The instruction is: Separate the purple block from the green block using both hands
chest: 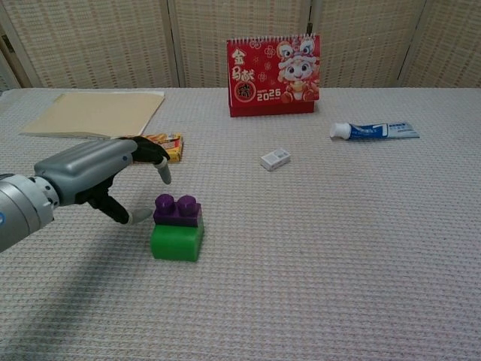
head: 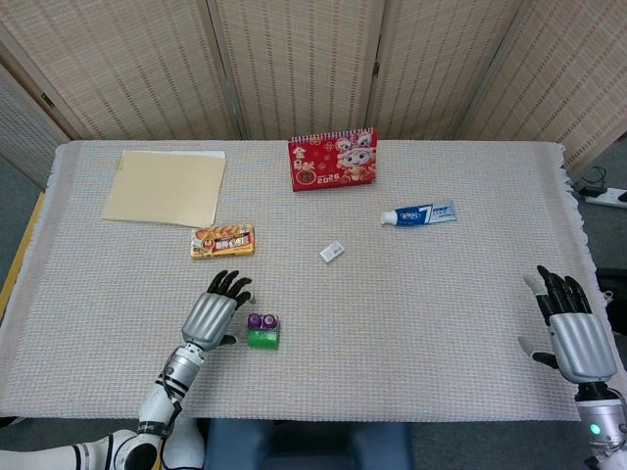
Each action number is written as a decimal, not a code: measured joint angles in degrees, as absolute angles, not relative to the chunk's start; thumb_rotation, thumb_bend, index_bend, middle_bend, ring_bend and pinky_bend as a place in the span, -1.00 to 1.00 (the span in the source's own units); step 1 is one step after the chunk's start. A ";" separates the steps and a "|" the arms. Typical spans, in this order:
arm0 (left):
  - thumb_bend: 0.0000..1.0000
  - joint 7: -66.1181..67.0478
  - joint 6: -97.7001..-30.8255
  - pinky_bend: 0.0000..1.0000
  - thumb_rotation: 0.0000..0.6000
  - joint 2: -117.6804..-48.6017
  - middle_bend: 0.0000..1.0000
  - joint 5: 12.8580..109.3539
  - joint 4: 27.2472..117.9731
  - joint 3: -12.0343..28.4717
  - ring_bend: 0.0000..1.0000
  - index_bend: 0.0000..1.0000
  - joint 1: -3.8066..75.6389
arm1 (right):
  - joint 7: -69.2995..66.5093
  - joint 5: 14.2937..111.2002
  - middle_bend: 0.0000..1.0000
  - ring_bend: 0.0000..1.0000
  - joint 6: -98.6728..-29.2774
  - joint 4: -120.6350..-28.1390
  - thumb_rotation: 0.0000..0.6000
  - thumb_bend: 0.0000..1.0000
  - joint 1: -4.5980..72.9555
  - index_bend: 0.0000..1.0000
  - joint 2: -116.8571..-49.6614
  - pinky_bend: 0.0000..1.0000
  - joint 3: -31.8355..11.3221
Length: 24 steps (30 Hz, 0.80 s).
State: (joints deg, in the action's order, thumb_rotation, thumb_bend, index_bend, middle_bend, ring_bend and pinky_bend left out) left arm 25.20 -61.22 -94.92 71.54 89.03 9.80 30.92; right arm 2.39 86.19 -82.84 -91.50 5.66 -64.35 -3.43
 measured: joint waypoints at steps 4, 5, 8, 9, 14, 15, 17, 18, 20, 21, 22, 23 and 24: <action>-0.23 24.58 -60.12 -0.89 1.00 -94.98 -0.65 69.38 88.87 9.84 -0.90 -0.24 31.35 | 2.31 86.10 -1.00 -1.00 -83.03 -91.40 1.00 -0.45 5.64 -1.00 -64.42 -1.00 -3.55; -0.23 24.33 -59.67 -0.89 1.00 -94.98 -0.66 68.70 88.91 9.84 -0.91 -0.25 31.52 | 2.37 86.11 -1.00 -1.00 -83.06 -91.34 1.00 -0.45 5.65 -1.00 -64.48 -1.00 -3.56; -0.23 23.90 -58.65 -0.89 1.00 -94.84 -0.67 67.26 89.16 9.81 -0.92 -0.30 32.07 | 2.56 85.99 -1.00 -1.00 -83.05 -91.26 1.00 -0.45 5.69 -1.00 -64.67 -1.00 -3.62; -0.23 23.85 -58.54 -0.89 1.00 -94.79 -0.67 67.05 89.23 9.76 -0.92 -0.31 32.27 | 2.63 85.96 -1.00 -1.00 -83.04 -91.23 1.00 -0.45 5.70 -1.00 -64.72 -1.00 -3.63; -0.22 23.57 -58.56 -0.90 1.00 -94.79 -0.69 66.80 89.46 9.38 -0.93 -0.35 32.57 | 2.95 85.88 -1.00 -1.00 -82.94 -91.15 1.00 -0.45 5.77 -1.00 -64.93 -1.00 -3.64; -0.22 23.58 -58.44 -0.90 1.00 -94.81 -0.70 66.81 89.50 9.23 -0.93 -0.36 32.66 | 3.03 85.80 -1.00 -1.00 -82.85 -91.13 1.00 -0.45 5.80 -1.00 -64.97 -1.00 -3.64; -0.23 23.50 -58.17 -0.90 1.00 -95.01 -0.70 66.74 89.54 8.89 -0.93 -0.37 33.01 | 3.27 85.57 -1.00 -1.00 -82.72 -91.11 1.00 -0.45 5.85 -1.00 -65.09 -1.00 -3.68; -0.23 23.40 -58.16 -0.90 1.00 -95.08 -0.70 66.67 89.57 8.85 -0.93 -0.37 33.10 | 3.29 85.54 -1.00 -1.00 -82.71 -91.13 1.00 -0.45 5.85 -1.00 -65.10 -1.00 -3.69; -0.23 23.35 -58.18 -0.90 1.00 -95.19 -0.70 66.52 89.78 8.79 -0.93 -0.38 33.36 | 3.26 85.52 -1.00 -1.00 -82.71 -91.18 1.00 -0.45 5.86 -1.00 -65.10 -1.00 -3.69; -0.23 23.42 -58.28 -0.90 1.00 -95.23 -0.70 66.52 89.89 8.76 -0.93 -0.38 33.45 | 3.22 85.50 -1.00 -1.00 -82.71 -91.16 1.00 -0.45 5.86 -1.00 -65.09 -1.00 -3.69; -0.23 23.49 -58.39 -0.90 1.00 -95.28 -0.70 66.50 90.03 8.73 -0.93 -0.37 33.51 | 3.17 85.49 -1.00 -1.00 -82.68 -91.16 1.00 -0.45 5.87 -1.00 -65.08 -1.00 -3.68; -0.23 23.60 -58.57 -0.90 1.00 -95.38 -0.70 66.47 90.23 8.68 -0.93 -0.37 33.59 | 3.13 85.47 -1.00 -1.00 -82.65 -91.15 1.00 -0.45 5.88 -1.00 -65.07 -1.00 -3.68; -0.23 23.74 -58.71 -0.90 1.00 -95.48 -0.70 66.44 90.35 8.62 -0.93 -0.37 33.65 | 3.11 85.47 -1.00 -1.00 -82.61 -91.13 1.00 -0.45 5.90 -1.00 -65.06 -1.00 -3.68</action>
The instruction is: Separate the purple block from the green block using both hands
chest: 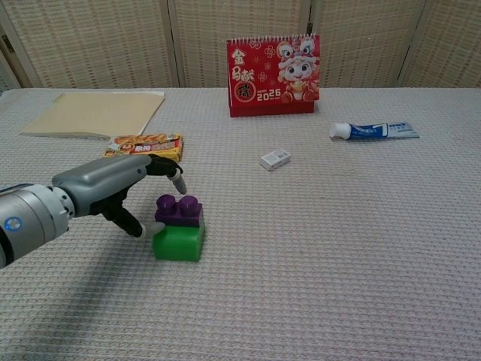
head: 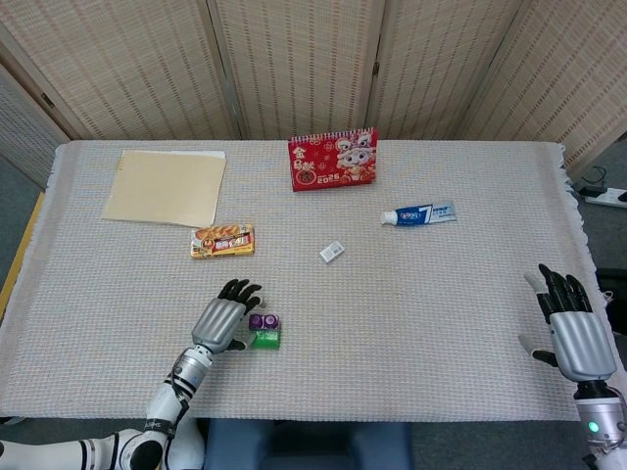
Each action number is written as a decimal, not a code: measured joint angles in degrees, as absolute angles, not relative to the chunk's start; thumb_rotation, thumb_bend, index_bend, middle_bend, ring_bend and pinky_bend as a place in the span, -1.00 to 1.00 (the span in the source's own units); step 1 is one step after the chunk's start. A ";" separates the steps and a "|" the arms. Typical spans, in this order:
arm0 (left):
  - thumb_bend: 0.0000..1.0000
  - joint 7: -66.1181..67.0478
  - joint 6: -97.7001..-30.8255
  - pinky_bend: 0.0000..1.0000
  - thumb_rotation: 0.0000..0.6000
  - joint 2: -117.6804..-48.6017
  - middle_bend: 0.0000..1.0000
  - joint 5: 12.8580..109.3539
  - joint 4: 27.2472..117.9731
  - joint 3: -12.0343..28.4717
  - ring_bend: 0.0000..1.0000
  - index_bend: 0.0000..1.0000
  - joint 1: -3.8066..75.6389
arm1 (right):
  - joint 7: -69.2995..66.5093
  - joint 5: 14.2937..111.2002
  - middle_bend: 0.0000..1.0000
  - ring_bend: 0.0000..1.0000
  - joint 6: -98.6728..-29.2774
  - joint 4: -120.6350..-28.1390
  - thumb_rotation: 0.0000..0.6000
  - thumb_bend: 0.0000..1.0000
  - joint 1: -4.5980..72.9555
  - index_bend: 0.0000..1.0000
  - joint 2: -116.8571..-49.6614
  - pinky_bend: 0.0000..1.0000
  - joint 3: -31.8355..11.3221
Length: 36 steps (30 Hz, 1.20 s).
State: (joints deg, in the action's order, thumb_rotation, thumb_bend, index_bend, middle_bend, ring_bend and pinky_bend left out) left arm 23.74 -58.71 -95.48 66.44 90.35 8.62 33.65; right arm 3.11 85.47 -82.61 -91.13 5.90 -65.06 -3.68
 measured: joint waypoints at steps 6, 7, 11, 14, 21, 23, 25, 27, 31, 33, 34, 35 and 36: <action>-0.22 24.21 -59.13 -0.90 1.00 -96.65 -0.70 65.77 90.17 8.39 -0.93 -0.34 34.12 | 2.72 85.99 -1.00 -1.00 -83.03 -91.23 1.00 -0.45 5.76 -1.00 -64.88 -1.00 -3.48; -0.22 24.20 -59.14 -0.90 1.00 -96.84 -0.70 65.58 89.97 8.40 -0.93 -0.34 34.21 | 2.62 86.06 -1.00 -1.00 -83.15 -91.23 1.00 -0.45 5.71 -1.00 -64.85 -1.00 -3.46; -0.20 24.42 -58.75 -0.92 1.00 -97.41 -0.70 64.50 88.94 8.59 -0.94 -0.31 34.83 | 2.47 86.18 -1.00 -1.00 -83.25 -91.18 1.00 -0.45 5.65 -1.00 -64.75 -1.00 -3.40; -0.17 24.43 -58.43 -0.94 1.00 -97.49 -0.70 63.92 88.66 8.80 -0.94 -0.24 35.32 | 2.52 85.98 -1.00 -1.00 -83.03 -91.13 1.00 -0.45 5.72 -1.00 -64.77 -1.00 -3.43; -0.08 22.91 -57.93 -0.99 1.00 -97.06 -0.70 63.26 88.85 8.71 -0.94 -0.04 35.46 | 2.99 85.51 -1.00 -1.00 -82.71 -91.08 1.00 -0.45 5.84 -1.00 -64.96 -1.00 -3.56; -0.03 21.83 -57.71 -1.00 1.00 -96.96 -0.70 63.26 88.86 8.68 -0.94 0.03 35.44 | 3.30 85.50 -1.00 -1.00 -82.59 -91.06 1.00 -0.45 5.90 -1.00 -65.10 -1.00 -3.52; 0.02 20.71 -57.62 -1.00 1.00 -96.90 -0.69 63.51 88.85 8.62 -0.95 0.09 35.38 | 3.58 85.46 -1.00 -1.00 -82.40 -91.04 1.00 -0.45 5.97 -1.00 -65.26 -1.00 -3.48; 0.05 18.96 -57.48 -1.00 1.00 -96.75 -0.66 64.19 88.98 8.48 -0.95 0.14 35.25 | 3.78 85.32 -1.00 -1.00 -82.12 -90.91 1.00 -0.45 6.12 -1.00 -65.50 -1.00 -3.49; 0.07 13.48 -56.17 -1.00 1.00 -95.87 -0.61 65.72 89.96 8.19 -0.97 0.27 35.02 | 3.29 85.27 -1.00 -1.00 -80.98 -90.32 1.00 -0.45 6.71 -1.00 -65.92 -1.00 -3.46; 0.07 9.17 -54.77 -1.00 1.00 -94.93 -0.61 66.24 91.03 8.15 -0.97 0.32 34.90 | 1.71 85.30 -1.00 -1.00 -79.40 -89.92 1.00 -0.45 7.36 -1.00 -66.08 -1.00 -3.30; 0.07 7.24 -54.14 -1.00 1.00 -94.43 -0.61 66.50 91.58 8.14 -0.98 0.34 34.84 | 0.69 85.36 -1.00 -1.00 -78.57 -89.73 1.00 -0.45 7.71 -1.00 -66.14 -1.00 -3.21; 0.07 4.76 -53.36 -1.00 1.00 -93.61 -0.61 66.98 92.36 8.11 -0.98 0.35 34.77 | -1.00 85.54 -1.00 -1.00 -77.42 -89.40 1.00 -0.45 8.26 -1.00 -66.25 -1.00 -3.07; 0.07 3.10 -52.90 -1.00 1.00 -92.91 -0.61 67.50 92.96 8.09 -0.99 0.35 34.70 | -2.51 85.74 -1.00 -1.00 -76.54 -89.07 1.00 -0.45 8.72 -1.00 -66.37 -1.00 -2.95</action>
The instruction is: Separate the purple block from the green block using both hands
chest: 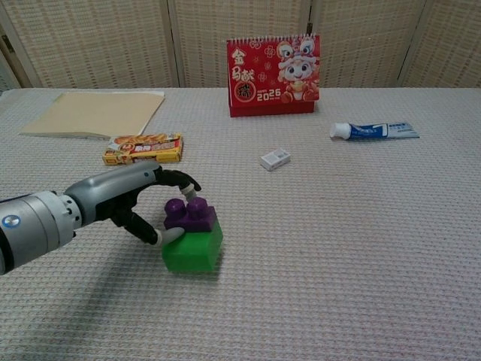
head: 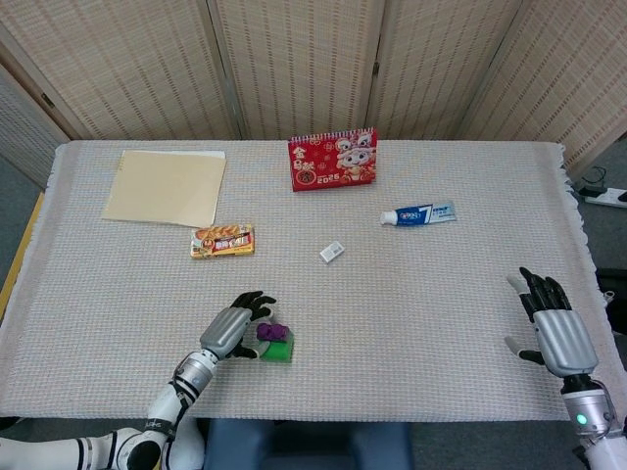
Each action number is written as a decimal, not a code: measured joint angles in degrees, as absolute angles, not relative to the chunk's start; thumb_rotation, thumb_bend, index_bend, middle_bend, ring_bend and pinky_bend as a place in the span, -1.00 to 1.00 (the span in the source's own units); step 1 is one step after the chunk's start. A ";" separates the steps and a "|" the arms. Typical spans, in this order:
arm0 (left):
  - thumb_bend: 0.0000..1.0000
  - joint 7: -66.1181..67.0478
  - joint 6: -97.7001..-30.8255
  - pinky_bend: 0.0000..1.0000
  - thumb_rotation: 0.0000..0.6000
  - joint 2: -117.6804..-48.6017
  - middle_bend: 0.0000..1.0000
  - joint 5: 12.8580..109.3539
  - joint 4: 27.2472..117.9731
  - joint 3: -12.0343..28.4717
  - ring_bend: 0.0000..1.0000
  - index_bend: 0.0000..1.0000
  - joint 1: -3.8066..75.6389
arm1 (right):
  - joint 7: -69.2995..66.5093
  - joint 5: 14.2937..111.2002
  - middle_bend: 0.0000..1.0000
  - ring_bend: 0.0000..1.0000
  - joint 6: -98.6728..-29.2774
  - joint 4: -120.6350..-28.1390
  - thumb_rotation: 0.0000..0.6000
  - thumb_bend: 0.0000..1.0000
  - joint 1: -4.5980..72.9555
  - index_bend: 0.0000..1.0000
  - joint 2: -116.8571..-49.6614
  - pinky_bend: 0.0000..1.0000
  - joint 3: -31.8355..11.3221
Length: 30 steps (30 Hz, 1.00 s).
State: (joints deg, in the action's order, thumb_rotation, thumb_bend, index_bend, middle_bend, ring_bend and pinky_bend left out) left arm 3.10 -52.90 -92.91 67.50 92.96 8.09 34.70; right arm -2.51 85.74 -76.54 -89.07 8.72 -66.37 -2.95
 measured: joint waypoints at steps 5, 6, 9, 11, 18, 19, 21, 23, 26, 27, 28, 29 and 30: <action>0.07 -2.18 -53.40 -1.00 1.00 -90.38 -0.61 71.78 95.03 8.20 -1.00 0.36 34.03 | -14.15 88.49 -1.00 -1.00 -71.89 -85.47 1.00 -0.45 12.10 -1.00 -68.48 -1.00 -1.98; 0.07 -2.90 -53.93 -1.00 1.00 -90.12 -0.61 72.52 95.20 8.32 -1.00 0.36 33.90 | -16.55 89.16 -1.00 -1.00 -71.27 -84.66 1.00 -0.45 12.75 -1.00 -69.16 -1.00 -1.78; 0.07 -4.48 -55.95 -1.00 1.00 -89.69 -0.61 73.85 95.34 9.15 -1.00 0.37 33.63 | -25.14 91.36 -1.00 -1.00 -69.84 -82.09 1.00 -0.45 14.78 -1.00 -71.77 -1.00 -1.13; 0.07 -5.06 -57.24 -1.00 1.00 -89.67 -0.61 74.28 95.05 9.94 -1.00 0.37 33.56 | -31.63 92.66 -1.00 -1.00 -69.35 -80.38 1.00 -0.45 16.05 -1.00 -73.93 -1.00 -0.76; 0.07 -6.30 -59.73 -1.00 1.00 -90.03 -0.61 75.60 94.72 10.70 -1.00 0.35 33.40 | -54.07 95.85 -1.00 -1.00 -68.96 -76.10 1.00 -0.45 19.70 -1.00 -81.67 -1.00 0.59; 0.07 -6.30 -59.72 -1.00 1.00 -90.06 -0.61 75.47 94.97 10.72 -1.00 0.34 33.42 | -56.14 96.29 -1.00 -1.00 -69.25 -75.40 1.00 -0.45 20.10 -1.00 -83.14 -1.00 0.74; 0.07 -5.95 -60.07 -1.00 1.00 -90.39 -0.61 75.13 95.40 10.89 -1.00 0.34 33.49 | -59.90 97.19 -1.00 -1.00 -70.13 -73.85 1.00 -0.45 20.91 -1.00 -86.58 -1.00 1.10; 0.07 -5.21 -60.82 -1.00 1.00 -91.06 -0.61 75.13 95.44 11.11 -1.00 0.34 33.58 | -63.29 97.67 -1.00 -1.00 -70.74 -72.83 1.00 -0.45 21.92 -1.00 -89.13 -1.00 1.12; 0.07 -3.80 -61.55 -1.00 1.00 -92.24 -0.61 74.78 95.55 11.63 -1.00 0.34 33.93 | -66.43 97.72 -1.00 -1.00 -71.21 -71.49 1.00 -0.45 23.24 -1.00 -92.61 -1.00 0.87; 0.07 -3.36 -61.66 -1.00 1.00 -92.55 -0.61 74.52 95.61 11.85 -1.00 0.34 34.10 | -66.91 97.59 -1.00 -1.00 -71.24 -71.05 1.00 -0.45 23.58 -1.00 -93.60 -1.00 0.75; 0.07 -2.93 -61.73 -1.00 1.00 -92.85 -0.61 74.25 95.68 12.06 -1.00 0.33 34.28 | -67.40 97.42 -1.00 -1.00 -71.22 -70.65 1.00 -0.45 23.91 -0.99 -94.50 -1.00 0.63; 0.07 -2.36 -61.81 -1.00 1.00 -93.20 -0.61 73.85 95.76 12.33 -1.00 0.33 34.51 | -68.17 97.10 -1.00 -1.00 -71.14 -70.12 1.00 -0.45 24.31 -0.99 -95.64 -1.00 0.46; 0.07 -1.95 -61.86 -1.00 1.00 -93.48 -0.61 73.50 95.85 12.53 -1.00 0.33 34.67 | -68.73 96.83 -1.00 -1.00 -71.07 -69.71 1.00 -0.45 24.58 -0.97 -96.44 -1.00 0.33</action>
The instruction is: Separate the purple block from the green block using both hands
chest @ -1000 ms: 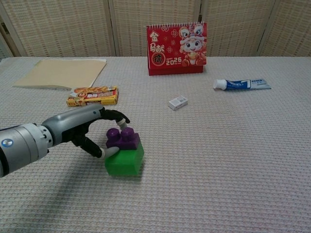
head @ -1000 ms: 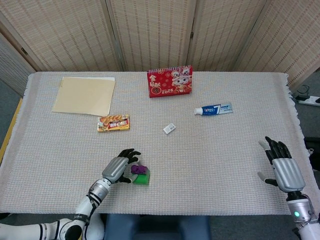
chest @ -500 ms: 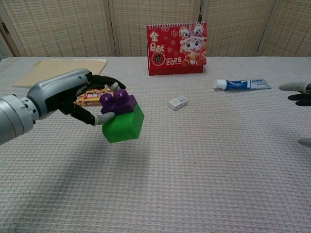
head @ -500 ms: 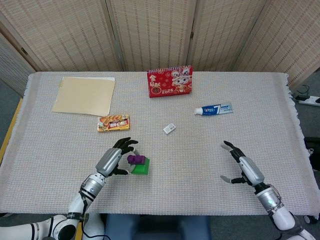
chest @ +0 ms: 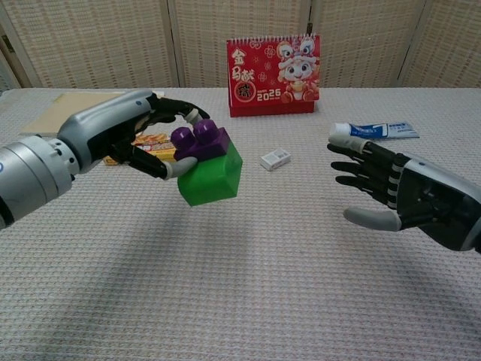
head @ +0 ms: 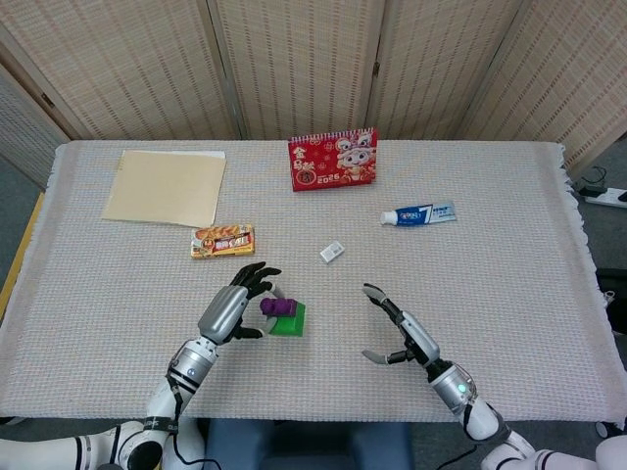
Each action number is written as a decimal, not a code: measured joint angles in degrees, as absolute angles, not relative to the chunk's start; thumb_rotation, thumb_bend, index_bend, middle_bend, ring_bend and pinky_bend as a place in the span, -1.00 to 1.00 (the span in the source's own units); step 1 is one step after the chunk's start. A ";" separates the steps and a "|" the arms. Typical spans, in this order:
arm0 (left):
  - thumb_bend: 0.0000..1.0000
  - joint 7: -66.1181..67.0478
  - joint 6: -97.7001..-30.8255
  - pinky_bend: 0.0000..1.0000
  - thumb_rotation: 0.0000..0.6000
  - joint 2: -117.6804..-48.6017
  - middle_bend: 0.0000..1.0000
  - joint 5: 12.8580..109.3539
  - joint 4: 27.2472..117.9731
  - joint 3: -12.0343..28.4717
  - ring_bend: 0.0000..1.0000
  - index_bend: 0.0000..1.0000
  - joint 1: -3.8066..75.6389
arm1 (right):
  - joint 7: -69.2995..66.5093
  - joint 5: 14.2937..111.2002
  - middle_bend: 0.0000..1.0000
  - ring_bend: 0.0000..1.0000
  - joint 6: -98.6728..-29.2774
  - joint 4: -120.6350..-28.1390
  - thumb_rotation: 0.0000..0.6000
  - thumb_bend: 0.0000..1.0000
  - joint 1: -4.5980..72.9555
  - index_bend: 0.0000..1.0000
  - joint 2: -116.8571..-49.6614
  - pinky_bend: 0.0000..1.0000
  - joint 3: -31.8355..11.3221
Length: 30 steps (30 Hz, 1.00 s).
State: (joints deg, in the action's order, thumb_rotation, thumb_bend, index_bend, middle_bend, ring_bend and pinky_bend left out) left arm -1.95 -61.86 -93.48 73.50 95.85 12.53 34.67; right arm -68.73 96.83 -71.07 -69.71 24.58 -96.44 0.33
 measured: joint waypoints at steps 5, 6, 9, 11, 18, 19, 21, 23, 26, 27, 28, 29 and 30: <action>0.07 -0.19 -62.17 -1.00 1.00 -94.80 -0.61 71.80 96.25 13.42 -1.00 0.33 35.45 | -71.92 95.20 -1.00 -1.00 -70.28 -68.24 1.00 -0.45 25.89 -0.95 -99.62 -1.00 -0.44; 0.07 -0.05 -62.18 -1.00 1.00 -94.90 -0.61 71.54 96.26 13.55 -1.00 0.33 35.55 | -72.53 94.95 -1.00 -1.00 -70.11 -68.00 1.00 -0.45 26.09 -0.94 -100.22 -1.00 -0.52; 0.07 0.62 -62.19 -1.00 1.00 -95.07 -0.61 70.55 96.32 13.95 -1.00 0.33 35.82 | -73.53 94.39 -1.00 -1.00 -69.78 -66.91 1.00 -0.45 26.62 -0.94 -102.34 -1.00 -0.64; 0.07 0.97 -62.11 -1.00 1.00 -95.10 -0.61 69.78 96.58 14.17 -1.00 0.33 35.97 | -73.98 94.10 -1.00 -1.00 -69.62 -66.11 1.00 -0.45 26.92 -0.94 -103.79 -1.00 -0.65; 0.07 1.48 -62.50 -1.00 1.00 -95.80 -0.61 69.49 96.98 14.28 -1.00 0.32 36.45 | -76.64 93.65 -1.00 -1.00 -69.90 -63.45 1.00 -0.45 27.42 -0.93 -108.08 -1.00 -0.38; 0.07 1.52 -62.53 -1.00 1.00 -95.85 -0.61 69.44 97.00 14.25 -1.00 0.32 36.47 | -76.67 93.57 -1.00 -1.00 -70.04 -63.22 1.00 -0.45 27.60 -0.93 -108.46 -1.00 -0.59; 0.07 1.59 -62.62 -1.00 1.00 -96.01 -0.61 69.36 97.04 14.17 -1.00 0.32 36.51 | -76.54 93.16 -1.00 -1.00 -70.00 -63.37 1.00 -0.45 28.25 -0.92 -108.82 -1.00 -1.52; 0.07 1.48 -62.63 -1.00 1.00 -96.17 -0.61 69.31 97.12 14.10 -1.00 0.32 36.55 | -76.14 92.65 -1.00 -1.00 -69.84 -63.88 1.00 -0.45 28.81 -0.91 -109.21 -1.00 -2.10; 0.07 1.41 -62.80 -1.00 1.00 -96.43 -0.61 69.53 97.29 13.87 -1.00 0.32 36.58 | -75.53 92.20 -1.00 -1.00 -69.49 -64.34 1.00 -0.45 29.29 -0.89 -109.60 -1.00 -2.45; 0.07 1.35 -62.82 -1.00 1.00 -96.49 -0.61 69.58 97.37 13.82 -1.00 0.32 36.60 | -75.35 92.06 -1.00 -1.00 -69.34 -64.41 1.00 -0.45 29.41 -0.86 -109.73 -1.00 -2.52; 0.07 1.33 -62.83 -1.00 1.00 -96.54 -0.61 69.63 97.42 13.78 -1.00 0.32 36.62 | -75.24 91.93 -1.00 -1.00 -69.18 -64.48 1.00 -0.45 29.50 -0.85 -109.85 -1.00 -2.56; 0.07 1.30 -62.87 -1.00 1.00 -96.65 -0.61 69.66 97.41 13.78 -1.00 0.32 36.66 | -75.16 91.80 -1.00 -1.00 -69.01 -64.54 1.00 -0.45 29.55 -0.83 -110.05 -1.00 -2.50; 0.07 1.29 -62.88 -1.00 1.00 -96.75 -0.61 69.65 97.38 13.78 -1.00 0.32 36.69 | -75.13 91.73 -1.00 -1.00 -68.86 -64.57 1.00 -0.45 29.63 -0.79 -110.21 -1.00 -2.46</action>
